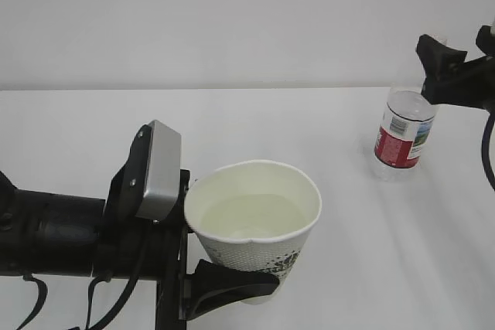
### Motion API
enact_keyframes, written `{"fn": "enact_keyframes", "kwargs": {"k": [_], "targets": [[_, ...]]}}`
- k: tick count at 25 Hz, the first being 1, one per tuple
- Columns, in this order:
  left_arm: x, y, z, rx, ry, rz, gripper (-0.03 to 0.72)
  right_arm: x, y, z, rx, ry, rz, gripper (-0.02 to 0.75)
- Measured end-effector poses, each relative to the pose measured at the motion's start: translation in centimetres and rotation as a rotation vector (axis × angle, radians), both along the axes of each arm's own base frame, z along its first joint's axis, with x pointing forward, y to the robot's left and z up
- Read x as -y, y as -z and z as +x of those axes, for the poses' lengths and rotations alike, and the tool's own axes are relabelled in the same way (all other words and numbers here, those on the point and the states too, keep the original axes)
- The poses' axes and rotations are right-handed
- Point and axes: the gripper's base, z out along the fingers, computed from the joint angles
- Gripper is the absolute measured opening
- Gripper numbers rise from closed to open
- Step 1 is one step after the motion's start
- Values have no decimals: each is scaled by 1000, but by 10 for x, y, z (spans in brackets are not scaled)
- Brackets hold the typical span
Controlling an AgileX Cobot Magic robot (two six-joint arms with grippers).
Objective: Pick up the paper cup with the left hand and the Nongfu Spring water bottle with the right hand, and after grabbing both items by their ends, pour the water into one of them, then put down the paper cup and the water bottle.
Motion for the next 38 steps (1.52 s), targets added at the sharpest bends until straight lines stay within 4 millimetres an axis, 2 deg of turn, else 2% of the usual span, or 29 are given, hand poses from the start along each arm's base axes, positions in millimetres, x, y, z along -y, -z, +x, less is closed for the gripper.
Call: {"fn": "enact_keyframes", "kwargs": {"k": [8,20,26,38], "targets": [[0,0,0,-1,0,0,492,1,-22,-17,-15,-12,-11,598],[0,0,0,-1,0,0,492,4,-26,-45,-8,-24,-23,595],[0,0,1,-4,-10,-5,492,4,-28,-47,-3,-24,-25,595],[-1,-3,12,-24,-141,-52,491,4,-27,-47,-15,-24,-26,594]]}}
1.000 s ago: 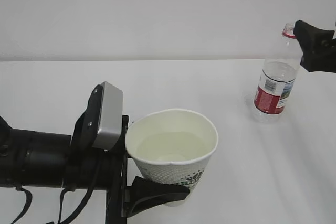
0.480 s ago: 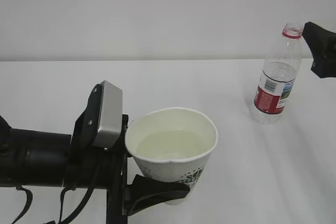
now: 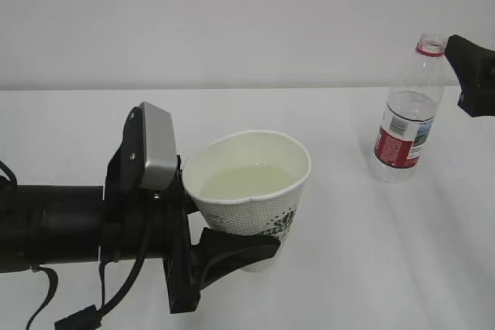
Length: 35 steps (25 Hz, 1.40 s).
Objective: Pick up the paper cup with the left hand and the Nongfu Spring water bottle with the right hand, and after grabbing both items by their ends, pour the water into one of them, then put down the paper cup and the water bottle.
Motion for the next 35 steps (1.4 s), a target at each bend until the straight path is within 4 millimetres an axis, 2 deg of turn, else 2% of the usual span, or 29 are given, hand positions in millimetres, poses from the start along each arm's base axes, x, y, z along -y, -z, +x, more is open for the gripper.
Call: {"fn": "enact_keyframes", "kwargs": {"k": [13,35], "targets": [[-6,-1,14,8,-148,-16,491,0,1,0,-11,0,-2,594],[-69,-3,60,1,-444,-36,491,0,1,0,-11,0,-2,594]]}}
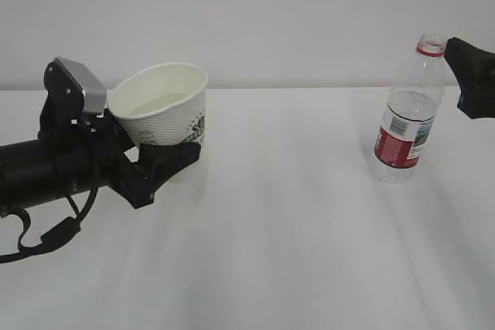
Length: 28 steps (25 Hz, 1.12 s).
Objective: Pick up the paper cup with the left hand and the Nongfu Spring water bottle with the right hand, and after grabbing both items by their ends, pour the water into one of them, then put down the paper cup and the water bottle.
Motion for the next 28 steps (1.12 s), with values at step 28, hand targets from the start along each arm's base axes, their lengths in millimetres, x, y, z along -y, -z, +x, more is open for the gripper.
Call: {"fn": "enact_keyframes", "kwargs": {"k": [28], "targets": [[-63,0,31,38,-376,-14,491,0,0,0,0,0,2,593]]}}
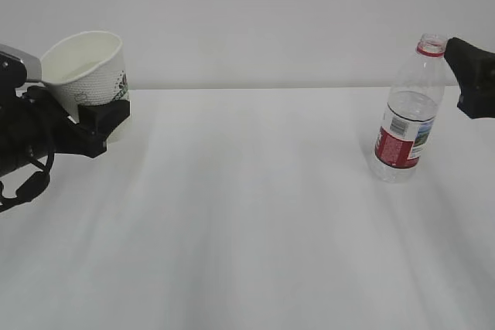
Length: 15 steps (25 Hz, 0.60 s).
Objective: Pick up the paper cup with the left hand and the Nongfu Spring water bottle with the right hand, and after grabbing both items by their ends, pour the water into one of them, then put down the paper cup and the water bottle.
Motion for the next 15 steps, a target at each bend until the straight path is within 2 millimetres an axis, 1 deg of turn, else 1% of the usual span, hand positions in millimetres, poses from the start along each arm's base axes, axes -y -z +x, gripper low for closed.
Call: {"fn": "enact_keyframes", "kwargs": {"k": [3,12,15], "targets": [[-4,4,2,-14,-16,3,491,0,0,0,-3,0,3,593],[-29,21,8,-66,-108,1,491,0,0,0,-5,0,6,593],[-35,25,11,-68,-155,-24,491,0,1,0,-9,0,5,593]]}}
